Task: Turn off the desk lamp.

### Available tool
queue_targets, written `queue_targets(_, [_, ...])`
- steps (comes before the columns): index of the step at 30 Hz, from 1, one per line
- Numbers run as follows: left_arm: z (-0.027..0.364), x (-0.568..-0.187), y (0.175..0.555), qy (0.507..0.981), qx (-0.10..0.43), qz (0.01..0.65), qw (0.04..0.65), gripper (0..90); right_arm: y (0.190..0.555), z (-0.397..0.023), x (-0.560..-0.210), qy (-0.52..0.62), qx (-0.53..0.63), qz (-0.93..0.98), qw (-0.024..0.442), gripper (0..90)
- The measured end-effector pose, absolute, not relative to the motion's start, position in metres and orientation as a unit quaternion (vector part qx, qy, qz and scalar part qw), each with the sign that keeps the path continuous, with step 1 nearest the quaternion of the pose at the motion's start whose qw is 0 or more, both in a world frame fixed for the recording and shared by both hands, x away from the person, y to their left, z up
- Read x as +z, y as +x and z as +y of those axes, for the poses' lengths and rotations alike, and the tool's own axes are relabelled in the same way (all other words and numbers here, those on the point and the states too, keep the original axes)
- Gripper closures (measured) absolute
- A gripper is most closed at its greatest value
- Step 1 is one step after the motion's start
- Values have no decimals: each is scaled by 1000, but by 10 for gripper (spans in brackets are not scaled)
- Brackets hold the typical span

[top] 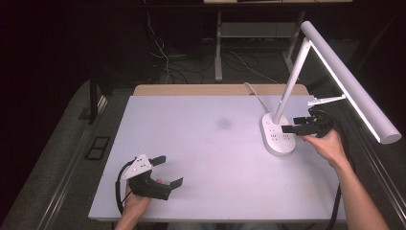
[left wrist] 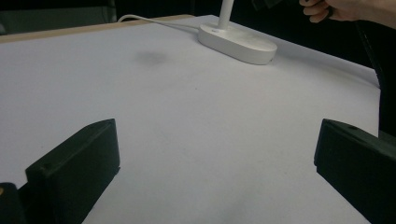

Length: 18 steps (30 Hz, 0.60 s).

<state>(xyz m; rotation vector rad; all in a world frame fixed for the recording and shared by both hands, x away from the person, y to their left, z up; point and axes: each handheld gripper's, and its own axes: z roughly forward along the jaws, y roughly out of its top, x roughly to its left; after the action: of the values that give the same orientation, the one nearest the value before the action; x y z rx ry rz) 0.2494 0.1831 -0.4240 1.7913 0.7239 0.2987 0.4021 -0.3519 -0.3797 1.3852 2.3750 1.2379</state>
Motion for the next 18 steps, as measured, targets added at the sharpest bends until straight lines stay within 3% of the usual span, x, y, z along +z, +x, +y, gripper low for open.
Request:
queue_targets(11, [181,-424,250,761,125,306,558,0,419,-360,-383,474,402,780,64,483])
queue_targets(18, [181,-425,250,764,125,303,555,0,430,-363,-387,488,395,774,74,582])
